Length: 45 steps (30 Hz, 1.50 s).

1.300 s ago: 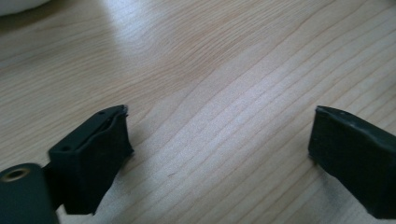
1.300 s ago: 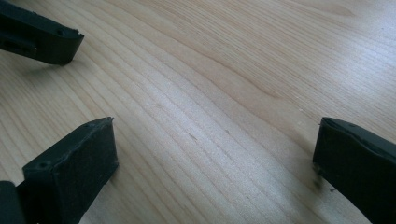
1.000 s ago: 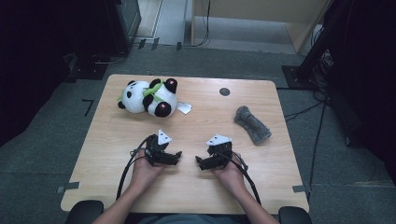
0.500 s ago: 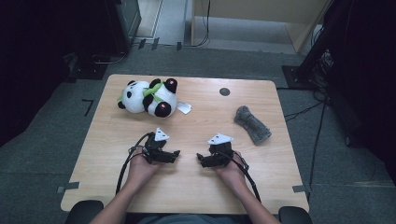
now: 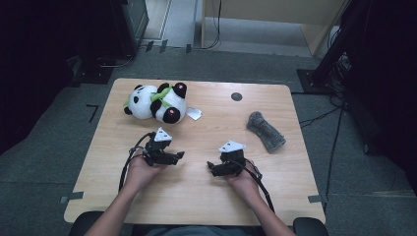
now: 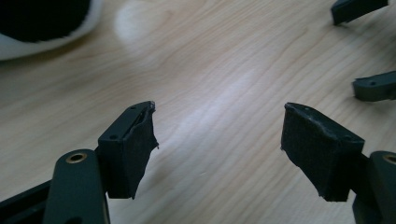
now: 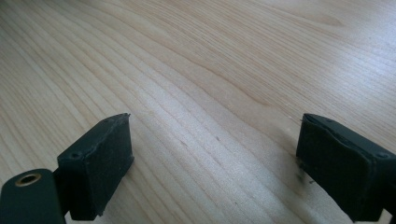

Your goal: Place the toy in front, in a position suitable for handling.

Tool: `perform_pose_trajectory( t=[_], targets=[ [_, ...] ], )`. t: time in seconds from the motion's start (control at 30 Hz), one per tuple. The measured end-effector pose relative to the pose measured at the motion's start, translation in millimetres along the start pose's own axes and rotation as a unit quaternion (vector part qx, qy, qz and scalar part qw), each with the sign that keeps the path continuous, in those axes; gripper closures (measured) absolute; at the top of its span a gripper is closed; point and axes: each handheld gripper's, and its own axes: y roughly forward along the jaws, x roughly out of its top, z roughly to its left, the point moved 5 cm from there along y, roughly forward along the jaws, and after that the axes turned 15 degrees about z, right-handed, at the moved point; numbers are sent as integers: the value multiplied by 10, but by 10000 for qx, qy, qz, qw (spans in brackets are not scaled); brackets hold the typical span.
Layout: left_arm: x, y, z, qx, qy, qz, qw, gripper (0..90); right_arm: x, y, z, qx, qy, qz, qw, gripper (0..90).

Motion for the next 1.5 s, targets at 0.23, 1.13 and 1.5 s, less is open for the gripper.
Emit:
perform_pose_trajectory(
  t=[0.23,1.13,1.5],
  targets=[
    [68,-100,96,-178,59,-56,9998,330,0,0,0,2,2,1,10000,103],
    [416,-499,745,-110,-161,-272,9994,428,1,1,0,0,-2,-9,10000,103],
    [613,-637,1020,84,-117,-435,9990,434,1,1,0,1,0,-8,10000,103]
  ],
)
